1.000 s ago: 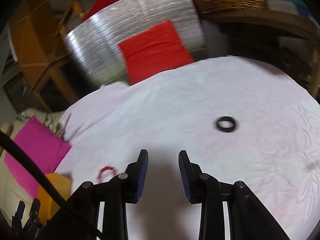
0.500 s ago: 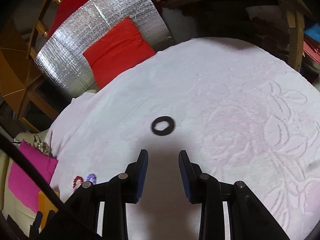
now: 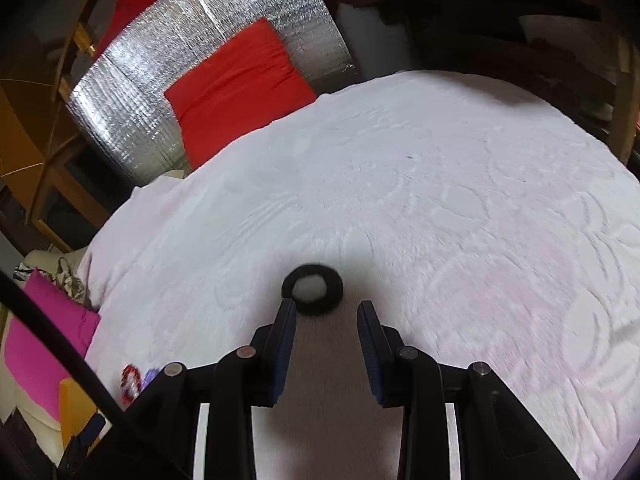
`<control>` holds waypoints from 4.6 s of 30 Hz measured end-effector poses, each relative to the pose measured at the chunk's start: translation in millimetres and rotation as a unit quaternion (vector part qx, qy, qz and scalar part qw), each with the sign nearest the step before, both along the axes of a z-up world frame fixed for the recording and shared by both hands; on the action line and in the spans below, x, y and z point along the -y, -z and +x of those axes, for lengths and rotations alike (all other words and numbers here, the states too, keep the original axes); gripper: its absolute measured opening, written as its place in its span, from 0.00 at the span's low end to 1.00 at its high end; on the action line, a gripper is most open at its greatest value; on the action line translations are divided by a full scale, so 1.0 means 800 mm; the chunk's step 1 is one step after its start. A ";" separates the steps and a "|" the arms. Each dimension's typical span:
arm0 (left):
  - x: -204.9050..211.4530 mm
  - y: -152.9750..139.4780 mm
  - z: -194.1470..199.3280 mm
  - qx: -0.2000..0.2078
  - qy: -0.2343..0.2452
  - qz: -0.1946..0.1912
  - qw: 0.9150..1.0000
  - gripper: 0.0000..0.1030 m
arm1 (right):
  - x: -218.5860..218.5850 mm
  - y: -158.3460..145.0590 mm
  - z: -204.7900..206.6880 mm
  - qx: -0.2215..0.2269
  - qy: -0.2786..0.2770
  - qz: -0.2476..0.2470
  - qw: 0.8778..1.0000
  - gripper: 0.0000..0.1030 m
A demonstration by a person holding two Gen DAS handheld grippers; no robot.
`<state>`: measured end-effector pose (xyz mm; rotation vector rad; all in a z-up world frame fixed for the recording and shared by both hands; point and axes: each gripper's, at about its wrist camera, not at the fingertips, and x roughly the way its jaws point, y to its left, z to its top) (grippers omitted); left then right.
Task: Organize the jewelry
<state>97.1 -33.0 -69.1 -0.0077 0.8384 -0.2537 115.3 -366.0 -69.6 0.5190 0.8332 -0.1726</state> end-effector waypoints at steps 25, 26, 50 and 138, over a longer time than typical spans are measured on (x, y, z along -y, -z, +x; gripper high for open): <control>0.021 0.027 0.024 -0.048 0.072 -0.028 0.996 0.18 | -0.036 0.018 0.048 -0.037 -0.009 -0.098 0.994 0.08; 0.021 0.025 0.021 -0.048 0.074 -0.030 0.996 0.18 | -0.031 0.016 0.042 -0.038 -0.011 -0.081 0.996 0.08; -0.070 0.016 -0.060 -0.088 0.038 -0.028 0.995 0.18 | -0.178 -0.014 -0.091 -0.047 -0.135 -0.023 0.989 0.08; -0.038 0.022 -0.053 -0.078 0.111 -0.003 0.991 0.17 | -0.218 0.020 -0.055 -0.092 -0.172 -0.093 0.977 0.10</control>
